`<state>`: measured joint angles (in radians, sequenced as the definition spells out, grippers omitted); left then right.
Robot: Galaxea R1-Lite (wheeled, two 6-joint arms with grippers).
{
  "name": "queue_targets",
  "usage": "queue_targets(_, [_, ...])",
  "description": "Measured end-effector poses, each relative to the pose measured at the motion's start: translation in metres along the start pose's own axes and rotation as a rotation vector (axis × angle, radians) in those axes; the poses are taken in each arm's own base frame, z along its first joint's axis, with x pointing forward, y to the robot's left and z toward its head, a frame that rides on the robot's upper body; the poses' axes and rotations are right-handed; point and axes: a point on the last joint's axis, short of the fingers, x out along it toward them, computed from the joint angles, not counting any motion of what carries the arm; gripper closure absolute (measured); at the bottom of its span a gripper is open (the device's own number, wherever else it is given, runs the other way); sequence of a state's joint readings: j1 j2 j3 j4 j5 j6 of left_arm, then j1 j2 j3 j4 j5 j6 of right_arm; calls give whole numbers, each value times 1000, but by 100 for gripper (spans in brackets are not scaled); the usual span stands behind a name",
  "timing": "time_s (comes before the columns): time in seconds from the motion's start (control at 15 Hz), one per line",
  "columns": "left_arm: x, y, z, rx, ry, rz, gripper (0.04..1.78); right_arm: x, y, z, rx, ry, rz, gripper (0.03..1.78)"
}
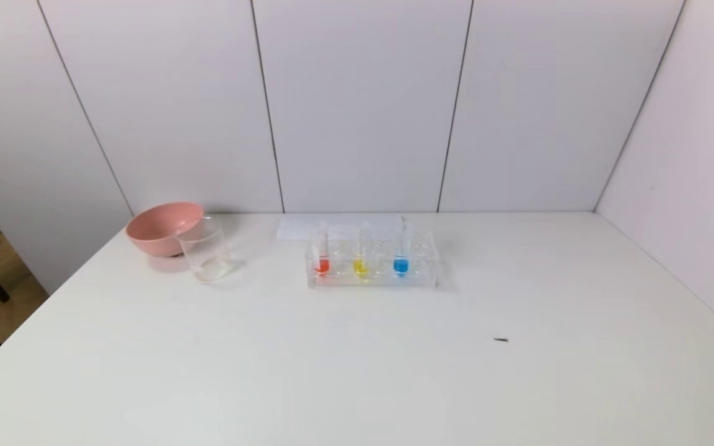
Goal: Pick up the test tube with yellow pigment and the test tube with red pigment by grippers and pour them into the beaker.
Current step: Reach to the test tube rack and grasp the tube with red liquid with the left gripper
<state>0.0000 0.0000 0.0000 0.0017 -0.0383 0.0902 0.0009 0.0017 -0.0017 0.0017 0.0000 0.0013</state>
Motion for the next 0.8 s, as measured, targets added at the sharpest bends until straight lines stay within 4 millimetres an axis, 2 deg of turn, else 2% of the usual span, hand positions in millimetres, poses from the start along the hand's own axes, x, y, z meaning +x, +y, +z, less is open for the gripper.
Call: queue_targets(0.8, [0,0,0,0,0,0,6,0,0,0,0,0,0,11])
